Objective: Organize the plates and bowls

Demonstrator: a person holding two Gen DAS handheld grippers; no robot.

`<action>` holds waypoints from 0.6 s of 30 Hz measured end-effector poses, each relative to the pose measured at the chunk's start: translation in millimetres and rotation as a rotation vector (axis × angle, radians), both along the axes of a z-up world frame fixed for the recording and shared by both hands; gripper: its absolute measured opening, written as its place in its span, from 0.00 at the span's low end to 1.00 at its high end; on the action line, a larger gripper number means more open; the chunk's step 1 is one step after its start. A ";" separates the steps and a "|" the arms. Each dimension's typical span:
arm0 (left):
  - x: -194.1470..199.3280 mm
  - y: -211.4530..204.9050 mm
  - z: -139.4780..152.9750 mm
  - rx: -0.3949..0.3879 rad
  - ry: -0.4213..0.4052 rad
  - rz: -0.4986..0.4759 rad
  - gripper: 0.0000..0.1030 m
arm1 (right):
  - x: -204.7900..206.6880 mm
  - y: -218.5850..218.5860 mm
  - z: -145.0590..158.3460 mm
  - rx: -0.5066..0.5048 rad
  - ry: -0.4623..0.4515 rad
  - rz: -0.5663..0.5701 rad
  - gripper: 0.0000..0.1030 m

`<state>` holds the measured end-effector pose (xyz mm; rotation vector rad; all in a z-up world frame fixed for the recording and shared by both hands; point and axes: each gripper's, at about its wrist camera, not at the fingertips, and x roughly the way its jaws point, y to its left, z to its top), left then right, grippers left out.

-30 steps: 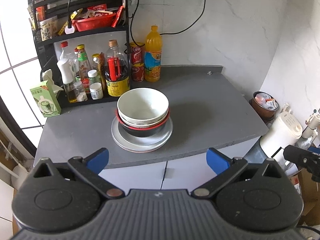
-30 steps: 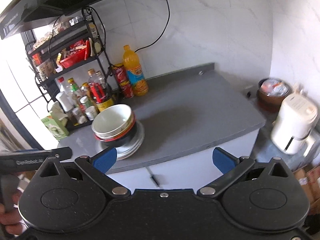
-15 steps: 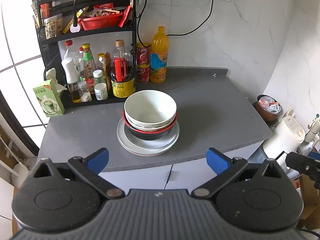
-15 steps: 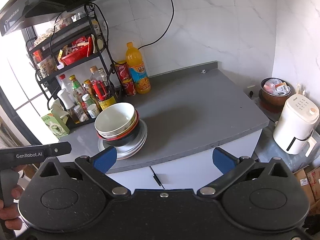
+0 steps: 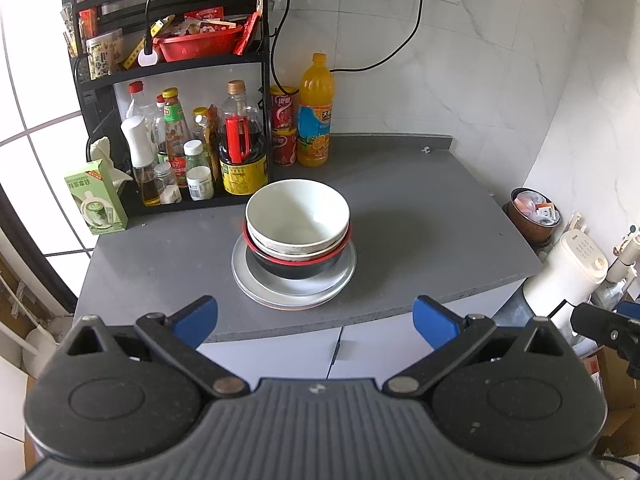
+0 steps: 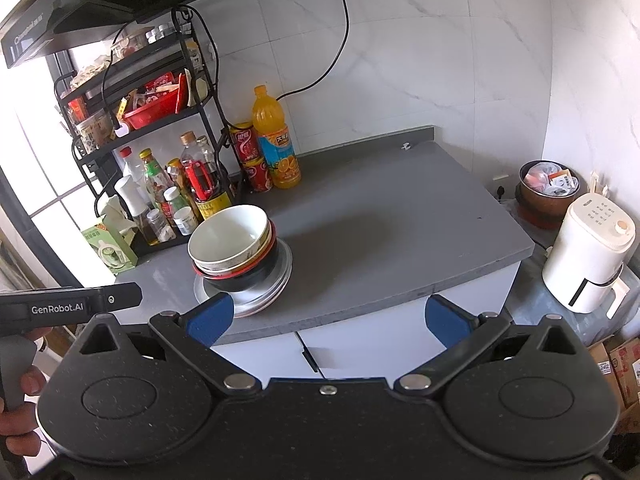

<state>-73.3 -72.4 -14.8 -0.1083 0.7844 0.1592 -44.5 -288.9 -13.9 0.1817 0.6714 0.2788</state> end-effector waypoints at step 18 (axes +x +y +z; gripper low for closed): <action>-4.5 -10.4 -0.3 -0.002 0.009 -0.007 1.00 | -5.5 -6.5 0.5 -0.013 -0.005 0.017 1.00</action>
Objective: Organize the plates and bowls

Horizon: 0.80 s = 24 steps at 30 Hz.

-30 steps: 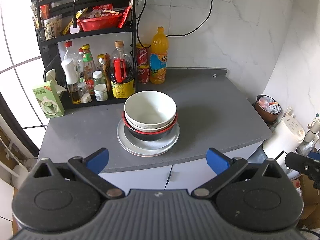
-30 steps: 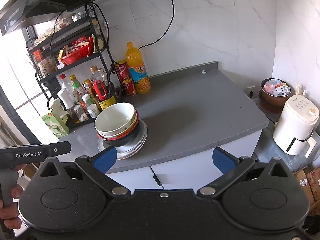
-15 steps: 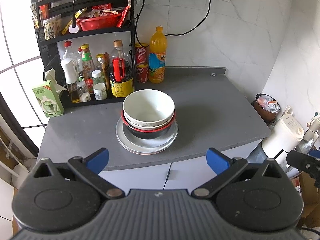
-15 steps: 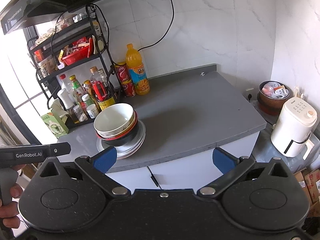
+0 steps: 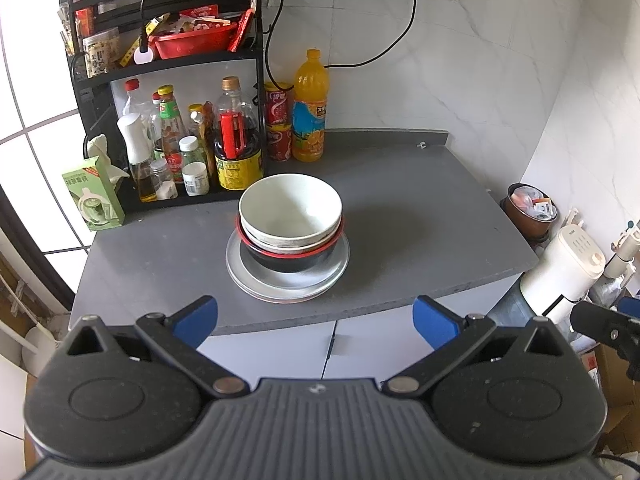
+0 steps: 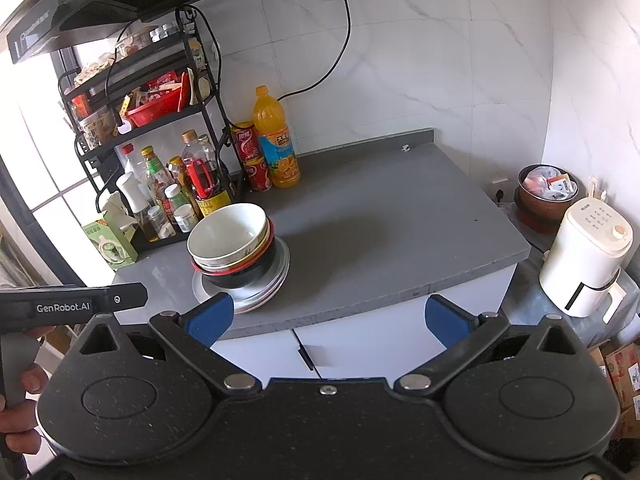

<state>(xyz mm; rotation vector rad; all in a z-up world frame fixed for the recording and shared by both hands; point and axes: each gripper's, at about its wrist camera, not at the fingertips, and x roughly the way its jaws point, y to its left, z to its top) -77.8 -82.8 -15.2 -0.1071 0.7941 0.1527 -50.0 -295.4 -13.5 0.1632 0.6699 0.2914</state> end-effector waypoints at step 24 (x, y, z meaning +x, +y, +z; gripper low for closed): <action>-3.4 -5.5 0.3 -0.007 0.003 0.004 1.00 | -2.1 0.3 1.0 -0.019 0.003 0.031 1.00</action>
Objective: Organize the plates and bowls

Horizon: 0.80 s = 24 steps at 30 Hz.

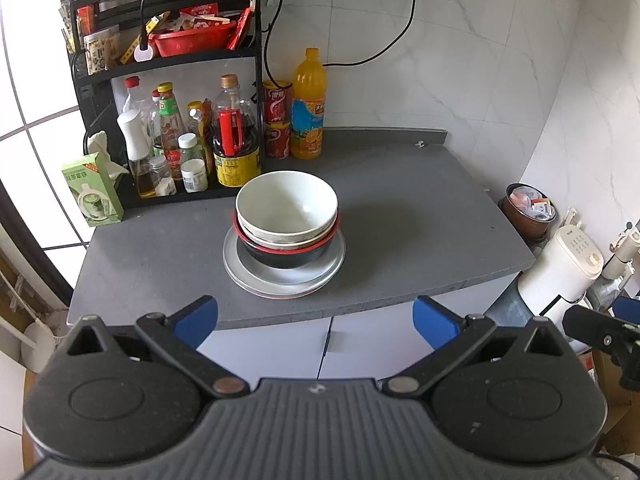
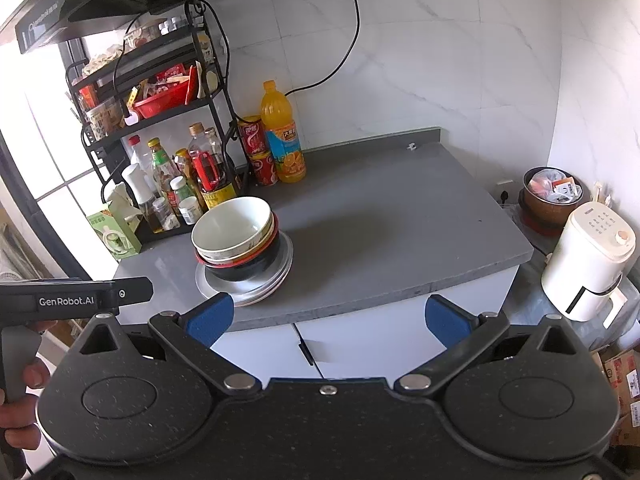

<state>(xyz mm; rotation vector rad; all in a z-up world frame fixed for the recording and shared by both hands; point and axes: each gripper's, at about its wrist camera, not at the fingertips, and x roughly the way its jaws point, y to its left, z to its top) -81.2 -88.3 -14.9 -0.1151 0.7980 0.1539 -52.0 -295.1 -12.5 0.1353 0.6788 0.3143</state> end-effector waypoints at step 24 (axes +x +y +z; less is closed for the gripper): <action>0.0 2.5 2.0 0.006 0.000 -0.007 1.00 | 0.4 7.5 3.0 0.005 0.009 -0.006 1.00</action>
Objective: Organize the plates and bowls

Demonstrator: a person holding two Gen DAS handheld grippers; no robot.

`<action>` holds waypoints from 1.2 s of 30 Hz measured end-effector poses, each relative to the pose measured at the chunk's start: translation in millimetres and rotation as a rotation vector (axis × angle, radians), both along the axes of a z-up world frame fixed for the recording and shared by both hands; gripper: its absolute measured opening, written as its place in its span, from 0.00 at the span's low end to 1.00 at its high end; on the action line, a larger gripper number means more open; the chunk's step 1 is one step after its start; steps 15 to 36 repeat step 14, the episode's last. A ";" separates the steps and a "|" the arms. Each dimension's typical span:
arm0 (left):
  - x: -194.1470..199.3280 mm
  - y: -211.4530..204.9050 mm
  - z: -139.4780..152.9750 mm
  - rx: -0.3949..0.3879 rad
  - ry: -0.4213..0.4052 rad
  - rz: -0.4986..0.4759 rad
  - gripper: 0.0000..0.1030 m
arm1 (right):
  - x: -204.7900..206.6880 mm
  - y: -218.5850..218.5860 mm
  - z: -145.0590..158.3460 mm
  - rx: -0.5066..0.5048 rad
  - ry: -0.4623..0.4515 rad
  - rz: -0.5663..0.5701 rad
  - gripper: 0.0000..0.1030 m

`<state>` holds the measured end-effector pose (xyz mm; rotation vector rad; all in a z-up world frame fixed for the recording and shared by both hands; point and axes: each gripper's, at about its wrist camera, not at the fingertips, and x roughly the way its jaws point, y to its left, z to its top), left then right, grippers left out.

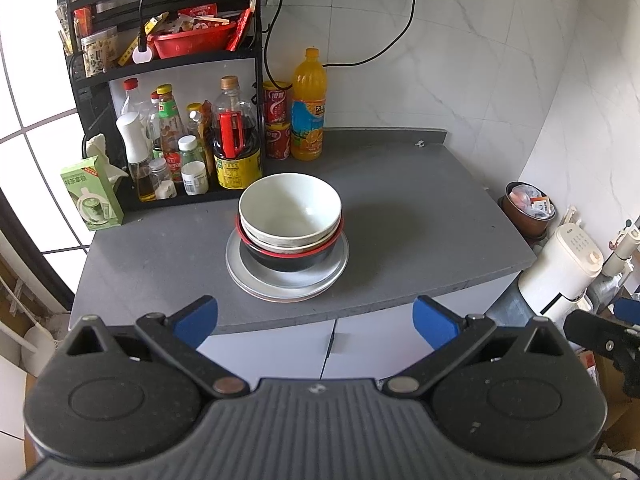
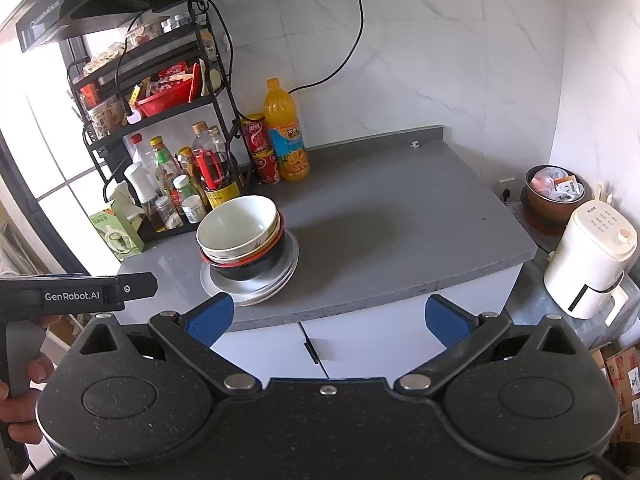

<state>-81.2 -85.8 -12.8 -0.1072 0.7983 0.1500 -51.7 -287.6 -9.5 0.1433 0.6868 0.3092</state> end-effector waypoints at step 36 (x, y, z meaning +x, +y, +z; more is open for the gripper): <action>10.8 4.5 4.7 0.013 0.012 -0.042 1.00 | 2.0 -1.9 2.2 0.023 -0.012 -0.031 1.00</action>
